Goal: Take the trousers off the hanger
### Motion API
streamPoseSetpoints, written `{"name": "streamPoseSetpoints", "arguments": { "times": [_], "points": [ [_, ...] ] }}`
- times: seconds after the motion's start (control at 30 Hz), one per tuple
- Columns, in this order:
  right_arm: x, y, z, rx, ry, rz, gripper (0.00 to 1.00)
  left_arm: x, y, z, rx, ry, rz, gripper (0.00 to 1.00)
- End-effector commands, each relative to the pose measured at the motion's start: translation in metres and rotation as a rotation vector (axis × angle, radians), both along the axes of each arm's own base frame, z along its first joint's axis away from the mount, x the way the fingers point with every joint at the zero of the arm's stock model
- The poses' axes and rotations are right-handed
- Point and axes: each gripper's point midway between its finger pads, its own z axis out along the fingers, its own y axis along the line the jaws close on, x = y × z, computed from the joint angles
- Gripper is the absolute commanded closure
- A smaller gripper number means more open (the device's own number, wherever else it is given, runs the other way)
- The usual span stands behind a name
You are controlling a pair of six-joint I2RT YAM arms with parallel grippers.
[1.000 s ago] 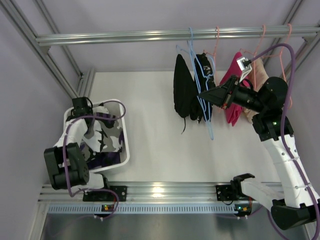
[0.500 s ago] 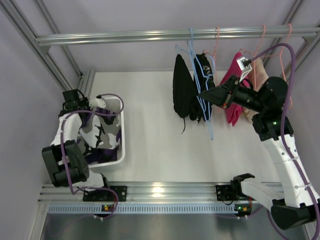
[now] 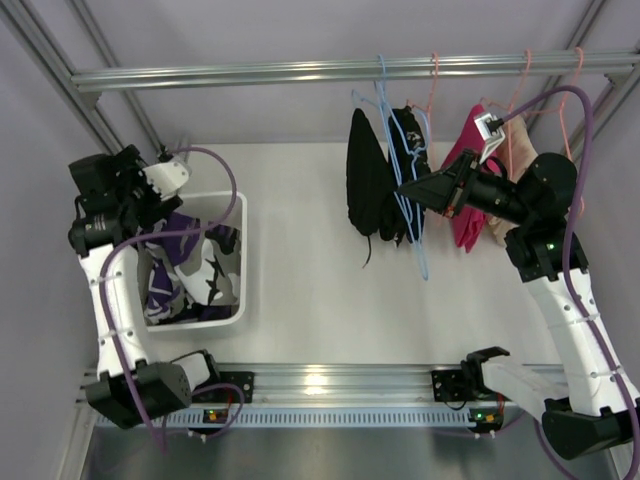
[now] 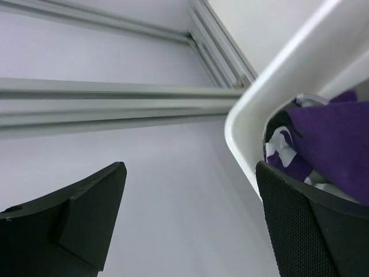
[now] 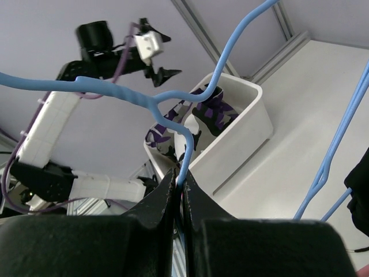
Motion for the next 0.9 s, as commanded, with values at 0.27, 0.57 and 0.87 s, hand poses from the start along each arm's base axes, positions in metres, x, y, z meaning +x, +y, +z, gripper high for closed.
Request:
{"name": "streamPoseSetpoints", "arguments": {
  "times": [0.27,0.57,0.87],
  "points": [
    [-0.011,0.011,0.032,0.037,-0.118,-0.039,1.00,-0.092,-0.099,0.129,-0.643,-0.252,0.003,0.01],
    [-0.029,0.049,0.035,0.113,-0.046,0.059,1.00,-0.147,-0.216,0.140,-1.352,0.132,-0.302,0.05],
    [-0.032,0.087,0.044,0.141,0.039,0.132,1.00,-0.188,-0.241,0.174,-1.391,-0.012,-0.514,0.06]
  ]
}}
